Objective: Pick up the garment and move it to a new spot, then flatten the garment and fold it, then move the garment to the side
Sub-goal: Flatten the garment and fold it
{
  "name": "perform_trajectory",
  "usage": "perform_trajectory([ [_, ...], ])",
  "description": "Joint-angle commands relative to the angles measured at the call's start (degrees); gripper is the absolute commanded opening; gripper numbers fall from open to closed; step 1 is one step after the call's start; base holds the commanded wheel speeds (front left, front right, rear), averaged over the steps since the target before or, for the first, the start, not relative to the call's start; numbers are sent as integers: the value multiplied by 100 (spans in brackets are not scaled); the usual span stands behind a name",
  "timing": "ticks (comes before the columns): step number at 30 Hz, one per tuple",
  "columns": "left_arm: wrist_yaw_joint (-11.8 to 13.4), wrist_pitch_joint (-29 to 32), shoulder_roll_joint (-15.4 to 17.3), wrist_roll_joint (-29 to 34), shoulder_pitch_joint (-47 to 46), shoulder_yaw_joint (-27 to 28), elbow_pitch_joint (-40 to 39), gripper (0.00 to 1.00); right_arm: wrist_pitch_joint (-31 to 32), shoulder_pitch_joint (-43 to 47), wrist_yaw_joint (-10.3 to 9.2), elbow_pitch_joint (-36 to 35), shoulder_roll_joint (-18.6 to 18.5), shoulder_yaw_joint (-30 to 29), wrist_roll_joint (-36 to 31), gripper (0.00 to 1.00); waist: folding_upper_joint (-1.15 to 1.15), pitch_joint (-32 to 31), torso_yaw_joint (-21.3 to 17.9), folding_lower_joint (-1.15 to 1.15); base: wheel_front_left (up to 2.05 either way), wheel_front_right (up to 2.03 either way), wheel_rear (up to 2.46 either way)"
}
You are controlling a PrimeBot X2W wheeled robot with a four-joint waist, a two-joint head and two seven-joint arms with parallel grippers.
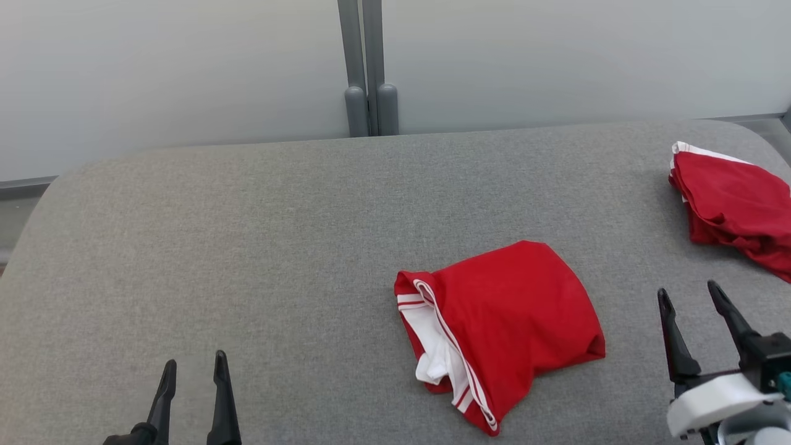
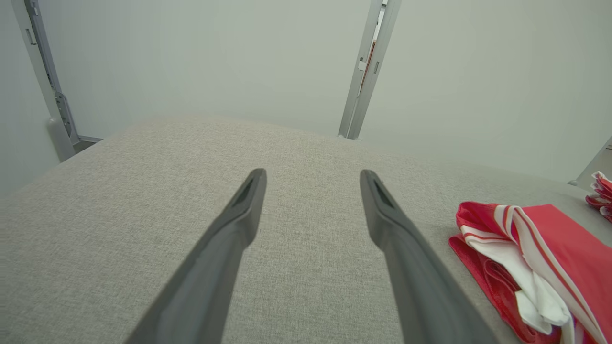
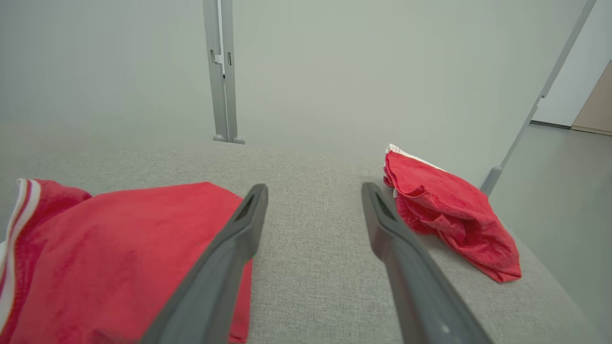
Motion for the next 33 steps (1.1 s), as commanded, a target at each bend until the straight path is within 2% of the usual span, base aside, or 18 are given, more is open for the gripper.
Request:
perform_trajectory([
  [1,-5,-15,8,14,-5,38,22,100,-18,205,-7,-61,110,-136,-131,100,0,-10,20,0,0,0,0],
  [7,8,-15,8,-33,16,86,10,100,-21,470,-7,-168,311,-348,-402,100,0,6,41,0,0,0,0],
  [11,7,-15,8,-31,37,101,17,100,-21,457,-7,-277,320,-127,-436,100,0,21,38,0,0,0,0],
  [14,-2,-15,8,-37,7,93,26,100,-21,392,-7,-288,284,278,-417,100,0,44,50,0,0,0,0],
  [15,-12,-15,8,-38,-16,84,31,100,-21,348,-7,-269,253,499,-393,95,0,58,61,0,0,0,0],
  [16,-20,-15,8,-36,-38,75,35,100,-22,302,-8,-255,236,654,-355,78,0,71,72,0,0,0,0],
  [17,-28,-15,8,-33,-67,69,39,100,-22,243,-8,-221,222,841,-320,47,0,89,84,0,0,0,0],
  [18,-34,-15,8,-31,-86,72,42,100,-22,199,-8,-169,208,992,-301,38,0,104,92,0,0,0,0],
  [19,-30,-15,8,-30,-104,76,42,100,-22,133,-8,-75,198,1186,-307,18,0,127,103,0,0,0,0],
  [20,-36,-15,8,-33,-114,81,41,100,-22,65,-8,20,203,1315,-323,3,0,146,111,0,0,0,0],
  [21,-42,-16,8,-31,-124,80,46,100,-21,-33,-8,183,228,1493,-329,0,0,178,122,0,0,0,0],
  [27,-78,-15,8,-48,-315,32,17,100,-18,-1001,-8,1133,392,2209,-549,0,0,565,227,0,0,0,0],
  [33,-102,-15,8,-48,-539,-50,49,100,-18,-1926,-8,1632,639,2143,-735,0,0,931,364,0,0,0,0],
])
